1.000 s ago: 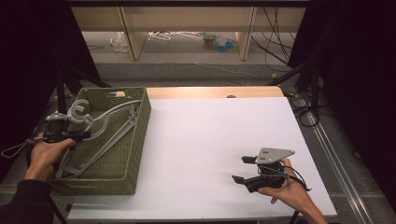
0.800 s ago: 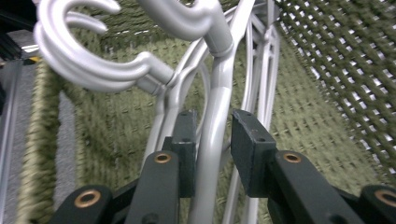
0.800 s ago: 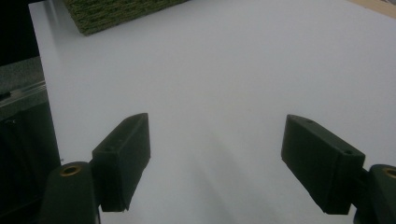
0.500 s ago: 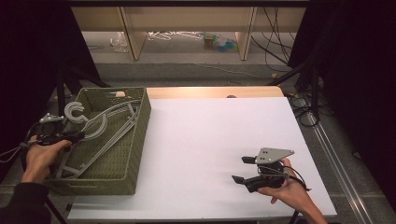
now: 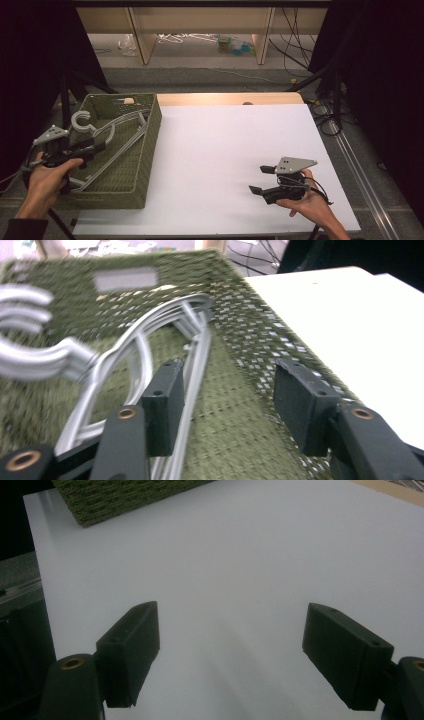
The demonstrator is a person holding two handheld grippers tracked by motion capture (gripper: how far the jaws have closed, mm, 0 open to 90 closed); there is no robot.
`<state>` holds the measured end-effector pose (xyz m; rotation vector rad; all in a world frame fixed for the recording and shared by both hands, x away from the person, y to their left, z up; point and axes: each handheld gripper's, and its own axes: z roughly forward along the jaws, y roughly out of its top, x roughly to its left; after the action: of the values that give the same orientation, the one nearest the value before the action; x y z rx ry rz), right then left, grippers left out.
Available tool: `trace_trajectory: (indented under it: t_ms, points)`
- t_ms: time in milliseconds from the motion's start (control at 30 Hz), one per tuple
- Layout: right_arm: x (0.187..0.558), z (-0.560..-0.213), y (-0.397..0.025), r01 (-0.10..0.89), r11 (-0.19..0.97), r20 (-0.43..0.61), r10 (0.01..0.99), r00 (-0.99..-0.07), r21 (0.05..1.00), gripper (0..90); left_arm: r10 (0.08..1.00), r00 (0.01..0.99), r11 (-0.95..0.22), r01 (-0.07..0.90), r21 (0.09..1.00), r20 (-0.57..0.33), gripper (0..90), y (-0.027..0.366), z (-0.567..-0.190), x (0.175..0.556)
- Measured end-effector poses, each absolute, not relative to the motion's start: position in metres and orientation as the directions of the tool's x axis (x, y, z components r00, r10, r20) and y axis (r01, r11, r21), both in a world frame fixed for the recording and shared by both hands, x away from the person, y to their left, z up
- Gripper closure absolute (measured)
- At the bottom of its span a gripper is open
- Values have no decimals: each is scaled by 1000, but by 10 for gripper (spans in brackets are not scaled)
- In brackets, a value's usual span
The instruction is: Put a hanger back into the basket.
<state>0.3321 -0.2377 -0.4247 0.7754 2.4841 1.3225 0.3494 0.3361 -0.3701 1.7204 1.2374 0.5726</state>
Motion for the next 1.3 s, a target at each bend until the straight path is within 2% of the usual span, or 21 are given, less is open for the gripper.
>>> trace_trajectory:
  t_ms: [233,367,667,800,1000,1067,1300]
  points:
    - [331,-424,-237,352,443,59,552,-832,824,237,868,473,-78,428,900,-149,390,306,-370,336]
    - [331,-425,-237,356,436,63,557,-828,827,233,836,514,-49,420,906,-193,352,288,-372,331]
    - [329,-425,-235,362,415,70,572,-817,835,229,777,620,-136,335,932,-110,304,245,-367,318]
    - [328,-424,-234,350,398,61,582,-811,848,223,745,656,-142,335,931,-123,280,231,-368,312]
    - [326,-425,-234,359,393,70,587,-806,847,218,732,669,-132,328,935,-131,245,217,-373,306]
    - [325,-425,-234,356,393,66,588,-806,848,216,736,669,-150,303,941,-98,244,215,-374,306]
    - [325,-425,-236,349,375,66,594,-802,859,204,721,682,-121,303,945,-126,198,206,-376,300]
